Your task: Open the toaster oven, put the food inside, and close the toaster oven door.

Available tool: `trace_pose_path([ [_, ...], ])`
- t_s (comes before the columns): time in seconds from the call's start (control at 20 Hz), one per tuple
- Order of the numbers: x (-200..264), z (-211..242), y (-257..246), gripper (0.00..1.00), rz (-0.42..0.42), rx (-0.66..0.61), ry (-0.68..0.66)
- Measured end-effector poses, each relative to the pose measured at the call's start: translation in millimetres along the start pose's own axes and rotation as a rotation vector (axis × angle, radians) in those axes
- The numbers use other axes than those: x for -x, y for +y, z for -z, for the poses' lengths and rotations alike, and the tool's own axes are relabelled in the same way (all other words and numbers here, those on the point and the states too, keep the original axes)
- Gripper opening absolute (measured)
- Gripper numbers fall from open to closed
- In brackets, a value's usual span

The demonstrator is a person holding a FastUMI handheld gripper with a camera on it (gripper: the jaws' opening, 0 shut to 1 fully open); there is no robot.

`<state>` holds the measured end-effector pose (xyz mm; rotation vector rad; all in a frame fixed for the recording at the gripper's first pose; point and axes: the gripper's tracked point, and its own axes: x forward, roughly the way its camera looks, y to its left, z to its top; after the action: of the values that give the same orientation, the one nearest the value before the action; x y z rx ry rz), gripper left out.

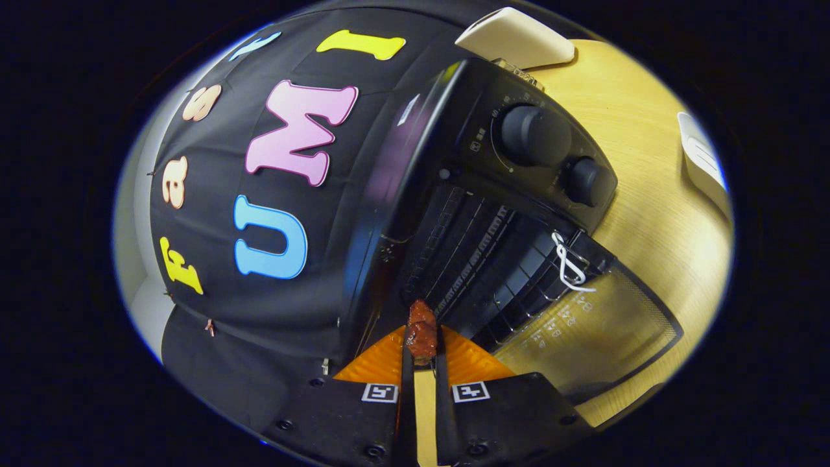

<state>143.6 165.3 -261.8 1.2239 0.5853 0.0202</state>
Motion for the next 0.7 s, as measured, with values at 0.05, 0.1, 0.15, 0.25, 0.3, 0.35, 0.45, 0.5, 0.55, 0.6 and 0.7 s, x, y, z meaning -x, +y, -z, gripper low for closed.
trace_pose_path([
  [0.05, -6, -2, -3, 0.16, 0.005, -0.007, -0.009],
  [0.1, -13, -4, -6, 0.16, 0.008, -0.015, -0.014],
  [0.15, -17, -5, -9, 0.16, 0.007, -0.023, -0.02],
  [0.25, -24, -5, -12, 0.16, 0.01, -0.049, -0.018],
  [0.3, -29, -5, -15, 0.16, 0.023, -0.054, -0.018],
  [0.35, -32, -5, -19, 0.16, 0.036, -0.054, -0.021],
  [0.45, -29, -9, -22, 0.17, 0.045, -0.053, -0.032],
  [0.5, -31, -7, -23, 0.18, 0.052, -0.054, -0.041],
  [0.55, -29, -10, -24, 0.22, 0.056, -0.057, -0.047],
  [0.6, -26, -11, -25, 0.29, 0.066, -0.063, -0.049],
  [0.7, -23, -10, -31, 0.39, 0.099, -0.057, -0.061],
])
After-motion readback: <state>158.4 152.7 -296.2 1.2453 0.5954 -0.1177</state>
